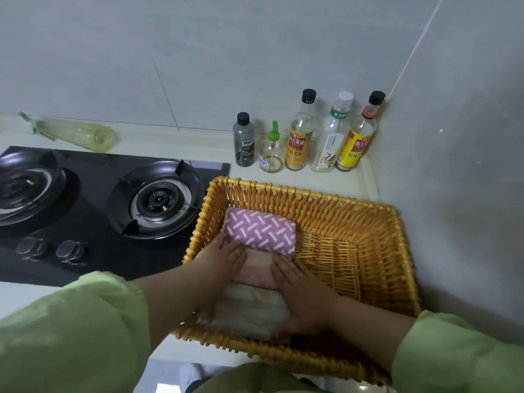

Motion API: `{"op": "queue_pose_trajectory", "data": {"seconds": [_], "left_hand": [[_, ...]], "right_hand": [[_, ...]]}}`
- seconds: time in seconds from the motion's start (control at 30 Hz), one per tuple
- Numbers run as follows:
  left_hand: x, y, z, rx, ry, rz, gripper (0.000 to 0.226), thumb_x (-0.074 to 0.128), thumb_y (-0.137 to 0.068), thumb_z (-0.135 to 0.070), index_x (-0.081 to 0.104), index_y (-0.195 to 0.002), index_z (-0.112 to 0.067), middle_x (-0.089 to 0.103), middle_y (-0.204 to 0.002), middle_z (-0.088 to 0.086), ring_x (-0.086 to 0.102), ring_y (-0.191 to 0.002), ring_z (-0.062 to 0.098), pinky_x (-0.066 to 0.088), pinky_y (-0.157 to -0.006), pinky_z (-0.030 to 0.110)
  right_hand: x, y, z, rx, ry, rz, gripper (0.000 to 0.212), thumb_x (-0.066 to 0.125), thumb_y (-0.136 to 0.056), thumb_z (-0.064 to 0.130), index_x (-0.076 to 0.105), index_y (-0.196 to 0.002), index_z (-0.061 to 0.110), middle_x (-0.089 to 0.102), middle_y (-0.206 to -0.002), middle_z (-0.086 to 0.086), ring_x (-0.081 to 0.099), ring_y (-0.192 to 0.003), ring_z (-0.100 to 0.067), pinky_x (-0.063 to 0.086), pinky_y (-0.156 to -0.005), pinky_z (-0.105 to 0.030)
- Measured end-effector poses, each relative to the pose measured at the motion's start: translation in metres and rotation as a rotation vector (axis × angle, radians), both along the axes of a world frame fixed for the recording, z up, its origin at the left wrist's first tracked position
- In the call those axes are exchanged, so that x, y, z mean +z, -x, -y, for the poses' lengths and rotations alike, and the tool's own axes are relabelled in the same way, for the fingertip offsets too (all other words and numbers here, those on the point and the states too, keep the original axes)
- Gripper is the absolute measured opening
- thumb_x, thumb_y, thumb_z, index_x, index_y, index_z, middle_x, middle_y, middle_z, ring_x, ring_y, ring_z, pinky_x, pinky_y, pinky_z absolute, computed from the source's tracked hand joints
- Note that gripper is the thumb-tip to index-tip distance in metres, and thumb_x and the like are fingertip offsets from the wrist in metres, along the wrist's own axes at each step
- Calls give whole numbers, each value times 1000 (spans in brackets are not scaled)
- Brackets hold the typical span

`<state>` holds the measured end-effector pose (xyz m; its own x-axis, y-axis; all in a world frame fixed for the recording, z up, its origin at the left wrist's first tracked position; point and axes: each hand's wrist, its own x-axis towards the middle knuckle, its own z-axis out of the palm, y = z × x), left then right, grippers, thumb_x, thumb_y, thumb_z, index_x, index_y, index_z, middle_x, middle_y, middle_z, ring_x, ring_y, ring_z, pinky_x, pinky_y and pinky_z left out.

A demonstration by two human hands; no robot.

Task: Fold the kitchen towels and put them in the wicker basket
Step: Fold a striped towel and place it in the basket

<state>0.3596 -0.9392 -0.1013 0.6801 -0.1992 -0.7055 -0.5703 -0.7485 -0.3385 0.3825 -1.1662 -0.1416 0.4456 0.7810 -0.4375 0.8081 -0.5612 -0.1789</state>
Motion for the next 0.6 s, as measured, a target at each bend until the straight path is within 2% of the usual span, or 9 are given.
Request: {"op": "queue_pose_trajectory", "data": {"seconds": [0.03, 0.17, 0.37, 0.43, 0.5, 0.6], "left_hand": [[-4, 4, 0, 11, -4, 9, 143, 73, -62, -71, -18, -152, -7, -17, -161, 18, -10, -149, 34, -6, -117, 60], [-16, 10, -2, 19, 6, 44, 150, 71, -57, -77, -22, -150, -6, -21, -159, 19, -12, -148, 36, -9, -116, 60], [-14, 9, 2, 72, 8, 21, 146, 73, -61, -71, -22, -150, -5, -21, -159, 20, -13, -148, 36, -3, -116, 61], [-6, 10, 4, 71, 7, 25, 136, 71, -69, -65, -19, -151, -5, -20, -159, 20, -12, -148, 36, -1, -117, 61], [4, 10, 7, 52, 13, 37, 116, 66, -82, -51, -14, -152, -5, -14, -161, 20, -9, -149, 35, -1, -118, 60], [19, 10, 6, 64, 115, 60, 100, 64, -88, -36, -5, -154, -6, -6, -162, 18, -4, -150, 33, 0, -120, 55]], "right_hand": [[0, -1, -1, 2, 0, -1, 137, 28, -56, 98, -18, -153, 12, -35, -155, -6, -33, -141, -18, -13, -120, -39], [-5, -2, -3, -4, 0, -5, 137, 47, -62, 92, -20, -152, 13, -41, -147, -1, -36, -139, -18, -16, -118, -37], [-4, -2, -6, -26, 9, -5, 136, 51, -64, 89, -19, -152, 14, -38, -150, -1, -37, -136, -16, -17, -116, -36], [-4, -1, -6, -18, 17, 11, 135, 50, -64, 89, -18, -152, 12, -36, -151, -3, -35, -138, -18, -14, -119, -40], [-1, -1, -8, -25, 17, 5, 136, 52, -64, 88, -17, -152, 12, -33, -155, -5, -30, -143, -20, -10, -121, -42], [15, -3, -10, -90, -12, -66, 132, 62, -65, 80, -9, -155, 13, -18, -163, -5, -15, -150, -20, -8, -118, -32]]}}
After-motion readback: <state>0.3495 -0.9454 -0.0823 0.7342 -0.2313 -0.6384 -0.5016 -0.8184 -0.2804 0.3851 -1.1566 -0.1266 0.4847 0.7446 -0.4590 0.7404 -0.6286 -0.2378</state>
